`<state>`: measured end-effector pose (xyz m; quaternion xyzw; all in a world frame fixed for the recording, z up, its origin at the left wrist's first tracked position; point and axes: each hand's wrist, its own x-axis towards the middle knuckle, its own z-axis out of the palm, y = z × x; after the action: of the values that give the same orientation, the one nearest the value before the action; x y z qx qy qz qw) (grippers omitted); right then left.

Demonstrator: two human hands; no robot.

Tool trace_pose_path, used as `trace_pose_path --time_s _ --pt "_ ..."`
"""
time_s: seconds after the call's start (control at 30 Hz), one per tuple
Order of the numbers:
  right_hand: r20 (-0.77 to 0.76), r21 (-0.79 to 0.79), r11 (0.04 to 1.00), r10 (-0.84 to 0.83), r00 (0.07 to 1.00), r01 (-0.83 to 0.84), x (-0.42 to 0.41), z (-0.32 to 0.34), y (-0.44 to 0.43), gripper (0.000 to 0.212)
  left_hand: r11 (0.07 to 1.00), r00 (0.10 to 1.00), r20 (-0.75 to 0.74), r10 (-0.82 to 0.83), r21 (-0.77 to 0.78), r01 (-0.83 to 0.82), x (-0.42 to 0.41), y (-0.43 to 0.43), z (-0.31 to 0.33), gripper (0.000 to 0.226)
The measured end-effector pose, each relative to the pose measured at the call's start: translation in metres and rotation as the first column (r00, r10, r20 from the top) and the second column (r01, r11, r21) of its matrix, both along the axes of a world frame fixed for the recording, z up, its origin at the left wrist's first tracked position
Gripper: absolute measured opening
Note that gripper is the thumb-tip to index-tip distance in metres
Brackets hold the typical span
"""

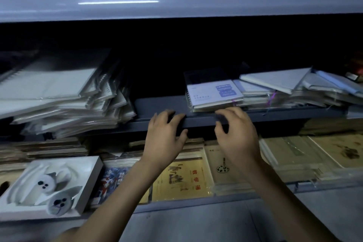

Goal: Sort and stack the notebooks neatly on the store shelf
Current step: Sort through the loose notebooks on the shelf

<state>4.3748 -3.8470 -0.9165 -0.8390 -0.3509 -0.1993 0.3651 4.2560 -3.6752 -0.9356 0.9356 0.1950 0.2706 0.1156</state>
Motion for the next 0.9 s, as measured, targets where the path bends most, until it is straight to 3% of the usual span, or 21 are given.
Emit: trace_pose_path --time_s 0.07,0.13,0.23,0.33,0.43,0.73,0.9 --pt "-0.102 0.197 0.978 -0.044 0.994 0.064 0.001 0.014 -0.001 0.026 0.977 0.992 0.126 0.014 -0.214 0.013 0.002 -0.008 0.009 0.042" --pt "-0.181 0.334 0.934 -0.067 0.981 0.126 0.003 0.028 0.0 0.026 0.897 0.964 0.261 0.06 -0.437 0.063 0.007 -0.019 0.019 0.035" --pt "-0.28 0.376 0.889 -0.158 0.947 0.26 0.011 0.036 0.003 0.031 0.739 0.91 0.399 0.107 -0.644 0.196 0.02 -0.033 0.029 0.03" --pt "-0.413 0.386 0.867 -0.143 0.9 0.315 0.022 0.032 0.011 0.032 0.527 0.884 0.437 0.163 -0.797 0.297 0.034 -0.039 0.035 0.038" --pt "-0.519 0.463 0.817 -0.066 0.852 0.345 0.027 0.029 0.018 0.031 0.384 0.864 0.46 0.205 -0.85 0.361 0.047 -0.042 0.035 0.038" --pt "-0.546 0.568 0.758 0.057 0.836 0.32 0.024 0.03 0.023 0.02 0.156 0.9 0.368 0.232 -0.928 0.339 0.04 -0.033 0.046 0.02" --pt "-0.581 0.646 0.719 0.246 0.776 0.256 0.004 0.028 0.026 0.019 0.158 0.865 0.386 0.321 -0.922 0.353 0.016 -0.027 0.047 0.015"
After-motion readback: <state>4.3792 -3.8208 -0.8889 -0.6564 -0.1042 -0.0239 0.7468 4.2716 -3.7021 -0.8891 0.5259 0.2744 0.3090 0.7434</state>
